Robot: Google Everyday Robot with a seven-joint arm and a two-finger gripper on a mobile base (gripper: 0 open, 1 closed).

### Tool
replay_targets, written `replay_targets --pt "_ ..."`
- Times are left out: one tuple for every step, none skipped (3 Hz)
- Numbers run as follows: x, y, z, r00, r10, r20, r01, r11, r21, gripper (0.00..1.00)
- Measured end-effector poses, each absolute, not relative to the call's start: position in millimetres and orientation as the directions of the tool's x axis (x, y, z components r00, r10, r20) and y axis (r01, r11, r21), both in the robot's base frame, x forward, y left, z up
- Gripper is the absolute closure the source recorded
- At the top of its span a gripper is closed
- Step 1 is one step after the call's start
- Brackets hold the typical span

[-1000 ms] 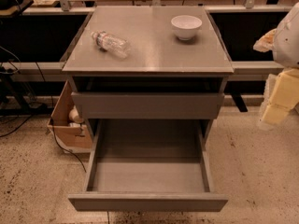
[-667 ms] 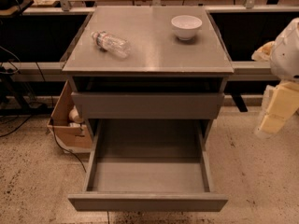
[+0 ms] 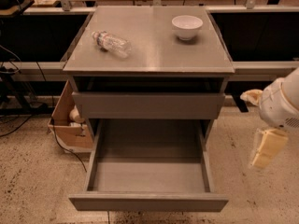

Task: Close middle drawer

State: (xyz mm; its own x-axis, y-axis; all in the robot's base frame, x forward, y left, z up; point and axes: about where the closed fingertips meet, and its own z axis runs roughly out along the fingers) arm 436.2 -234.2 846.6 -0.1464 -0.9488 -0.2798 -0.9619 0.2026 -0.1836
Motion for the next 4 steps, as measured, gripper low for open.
replay_targets --pt "433 -234 782 -0.114 -0.939 -0.324 -0.977 0.165 -0.133 0.0" --pt "415 -238 705 -0.105 -0.928 -0.356 -0.992 0.124 -0.029 0.0" --pt "398 -241 662 -0.112 -0.919 -0.377 -0.994 0.103 0.044 0.0" --pt "398 -241 662 -0.112 -0.919 -0.377 -0.994 0.103 0.044 0.0"
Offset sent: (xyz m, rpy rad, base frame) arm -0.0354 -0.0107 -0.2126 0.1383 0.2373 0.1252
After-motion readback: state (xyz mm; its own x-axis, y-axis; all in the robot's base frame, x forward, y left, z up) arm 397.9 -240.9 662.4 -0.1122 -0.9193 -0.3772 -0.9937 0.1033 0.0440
